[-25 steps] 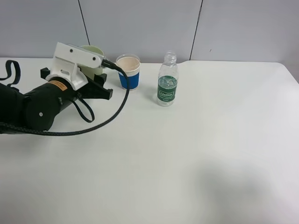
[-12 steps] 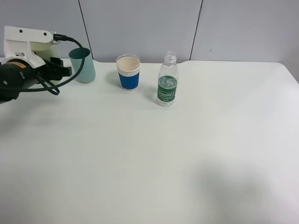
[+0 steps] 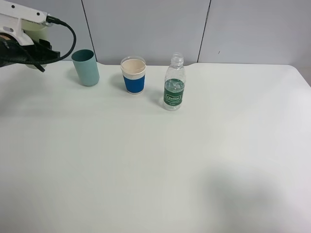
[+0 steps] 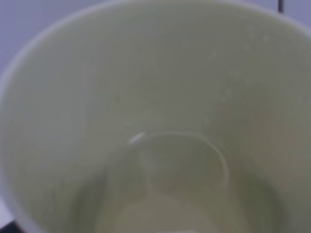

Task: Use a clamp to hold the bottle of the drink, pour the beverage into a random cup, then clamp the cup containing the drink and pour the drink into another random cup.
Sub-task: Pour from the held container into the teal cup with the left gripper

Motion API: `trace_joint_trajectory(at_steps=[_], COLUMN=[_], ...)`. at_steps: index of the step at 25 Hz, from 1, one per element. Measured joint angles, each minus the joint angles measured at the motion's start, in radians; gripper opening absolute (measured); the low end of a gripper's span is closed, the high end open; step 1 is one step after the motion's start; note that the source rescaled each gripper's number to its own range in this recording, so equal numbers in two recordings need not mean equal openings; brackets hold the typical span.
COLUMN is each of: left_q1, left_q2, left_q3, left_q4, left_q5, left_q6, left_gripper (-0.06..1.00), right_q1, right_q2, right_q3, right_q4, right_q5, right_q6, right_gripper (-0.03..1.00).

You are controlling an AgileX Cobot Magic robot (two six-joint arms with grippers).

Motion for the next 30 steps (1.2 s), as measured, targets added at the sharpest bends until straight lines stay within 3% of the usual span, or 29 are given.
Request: trace_joint_trajectory(at_steps=[10, 16, 25, 30], left_q1=[0.001, -0.007, -0.059, -0.063], left_q2=[0.111, 0.158, 0.209, 0.225], left_q3=[-0.112, -0.157, -0.223, -0.223], left_q4=[-0.15, -0.197, -0.266, -0.266], left_q5=[0.017, 0.012, -0.031, -0.091], left_q6=[0.36, 0.482, 0.751, 0.793], left_gripper=[0.02, 0.02, 0.02, 0.02], right_q1=[0.0, 0.0, 0.0, 0.0], right_q2=[0.0, 0.0, 0.0, 0.0], right_q3=[0.0, 0.0, 0.0, 0.0], right_q4=[0.0, 0.001, 0.001, 0.001], right_q5=[0.0, 0.0, 0.0, 0.0], right_q6=[0.0, 0.0, 0.0, 0.0], right_gripper=[0.95, 0.95, 0.95, 0.95])
